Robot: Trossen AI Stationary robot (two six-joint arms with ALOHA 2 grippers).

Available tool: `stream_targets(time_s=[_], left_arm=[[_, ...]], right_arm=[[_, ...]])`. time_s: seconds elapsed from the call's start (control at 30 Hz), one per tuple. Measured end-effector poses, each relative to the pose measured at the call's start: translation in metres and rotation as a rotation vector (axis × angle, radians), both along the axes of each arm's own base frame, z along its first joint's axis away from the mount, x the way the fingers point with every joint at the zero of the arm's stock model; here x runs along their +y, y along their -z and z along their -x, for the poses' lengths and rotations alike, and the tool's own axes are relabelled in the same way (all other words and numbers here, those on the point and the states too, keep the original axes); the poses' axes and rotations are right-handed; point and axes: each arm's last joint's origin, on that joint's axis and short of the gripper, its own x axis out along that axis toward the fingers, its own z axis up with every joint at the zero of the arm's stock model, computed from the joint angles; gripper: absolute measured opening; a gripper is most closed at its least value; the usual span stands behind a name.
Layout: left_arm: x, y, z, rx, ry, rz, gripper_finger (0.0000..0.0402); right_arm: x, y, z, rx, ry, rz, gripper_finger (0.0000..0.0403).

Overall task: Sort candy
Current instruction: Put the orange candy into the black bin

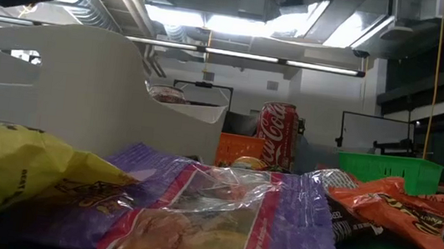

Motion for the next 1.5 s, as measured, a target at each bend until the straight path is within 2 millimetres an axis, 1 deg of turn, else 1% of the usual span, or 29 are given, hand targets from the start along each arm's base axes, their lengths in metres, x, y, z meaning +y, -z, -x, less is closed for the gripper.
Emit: stream_targets(time_s=[0.23, 0.4, 0.57, 0.73, 1.2, 1.5], left_arm=[[0.002, -0.005, -0.008, -0.06, -0.024, 0.051, 0.0052], [0.003, -0.007, -0.01, -0.082, -0.034, 0.068, 0.0052], [0.004, -0.008, -0.011, -0.085, -0.035, 0.071, 0.0052], [0.004, -0.008, -0.011, -0.086, -0.036, 0.071, 0.0052], [0.008, -0.009, -0.015, -0.099, -0.06, 0.081, 0.0052], [0.01, -0.009, -0.016, -0.098, -0.068, 0.079, 0.0052]], right_arm=[[-0.007, 0.007, -0.007, -0.017, -0.004, 0.037, 0.0288], [-0.008, 0.013, -0.012, -0.02, -0.004, 0.043, 0.0286], [-0.008, 0.013, -0.012, -0.034, -0.029, 0.076, 0.0286], [-0.007, 0.012, -0.012, -0.042, -0.045, 0.067, 0.028], [-0.007, 0.012, -0.012, -0.041, -0.044, 0.068, 0.0173], [-0.008, 0.012, -0.012, -0.038, -0.01, 0.085, 0.0124]])
